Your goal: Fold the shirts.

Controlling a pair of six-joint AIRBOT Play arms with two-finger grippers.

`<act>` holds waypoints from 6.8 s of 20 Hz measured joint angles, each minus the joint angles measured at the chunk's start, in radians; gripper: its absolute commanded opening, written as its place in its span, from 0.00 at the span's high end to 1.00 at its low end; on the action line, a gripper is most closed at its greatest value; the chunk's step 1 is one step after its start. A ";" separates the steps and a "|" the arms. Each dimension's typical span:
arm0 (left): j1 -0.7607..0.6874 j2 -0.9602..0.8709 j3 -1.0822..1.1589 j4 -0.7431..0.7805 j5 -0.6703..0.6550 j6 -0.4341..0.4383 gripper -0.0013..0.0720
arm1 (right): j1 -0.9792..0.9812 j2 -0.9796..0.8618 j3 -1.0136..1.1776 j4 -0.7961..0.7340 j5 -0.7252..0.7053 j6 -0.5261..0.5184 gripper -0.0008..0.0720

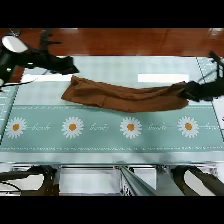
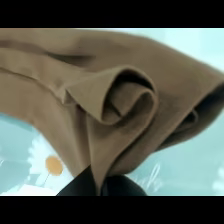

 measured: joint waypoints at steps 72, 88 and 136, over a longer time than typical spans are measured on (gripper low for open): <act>-0.100 0.842 -0.806 0.028 0.226 -0.191 0.95 | 0.444 -0.393 -0.341 0.602 -0.557 -0.038 0.95; -0.101 0.842 -0.806 0.028 0.252 -0.192 0.94 | 0.272 -0.492 0.865 -0.015 0.075 0.218 0.96; -0.111 0.211 -0.262 0.548 0.059 -0.385 0.95 | 0.351 -0.424 0.259 -0.586 -0.067 0.403 0.95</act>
